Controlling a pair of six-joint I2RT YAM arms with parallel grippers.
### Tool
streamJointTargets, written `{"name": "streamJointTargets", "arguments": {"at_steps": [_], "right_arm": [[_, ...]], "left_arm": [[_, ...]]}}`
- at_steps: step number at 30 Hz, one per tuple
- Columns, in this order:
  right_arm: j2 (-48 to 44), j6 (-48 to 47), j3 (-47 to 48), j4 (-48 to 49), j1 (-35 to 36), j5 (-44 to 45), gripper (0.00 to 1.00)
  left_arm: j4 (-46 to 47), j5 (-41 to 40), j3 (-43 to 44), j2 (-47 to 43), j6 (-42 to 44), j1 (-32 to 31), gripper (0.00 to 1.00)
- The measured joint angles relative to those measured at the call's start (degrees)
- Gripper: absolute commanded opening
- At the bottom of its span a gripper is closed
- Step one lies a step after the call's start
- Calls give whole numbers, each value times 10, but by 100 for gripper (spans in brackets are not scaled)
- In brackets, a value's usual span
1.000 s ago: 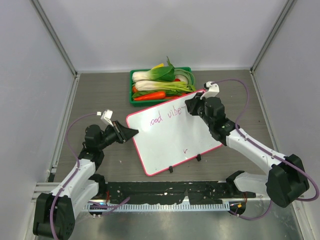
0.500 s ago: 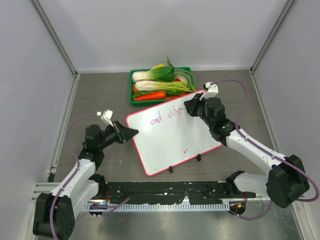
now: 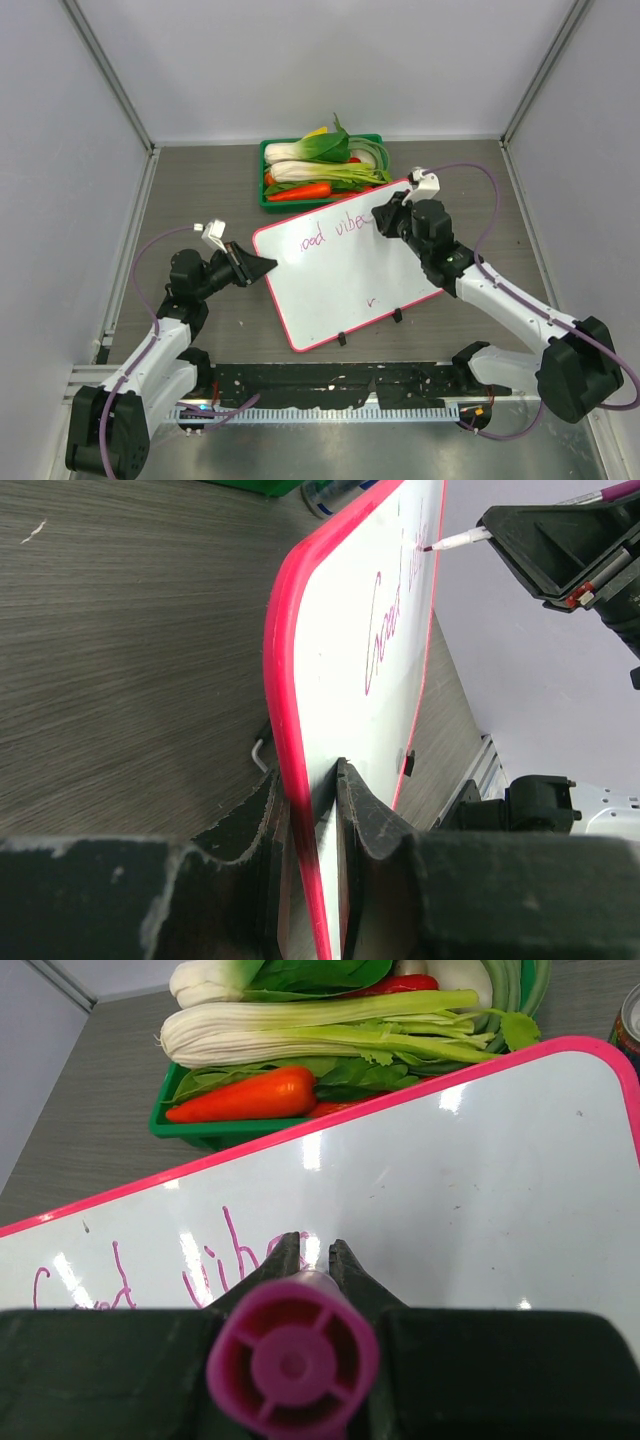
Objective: Write a sentence on the whiteboard
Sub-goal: Write with the whiteboard marker on the whiteboard.
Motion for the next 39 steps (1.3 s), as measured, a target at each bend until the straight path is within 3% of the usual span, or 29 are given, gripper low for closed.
{"name": "streamJointTargets", "arguments": {"at_steps": [26,33,39], "right_arm": [[-32,22,-30,17,0,-48,2],[-116,26,-30,14,0,-46,2],[-141,25,-30,2,0,-39,1]], "left_arm": [[-6,0,3,0,2,0,0],[-30,-3,17,-5,14,-3,20],[-65,-14,38,-7,32,-6,28]]}}
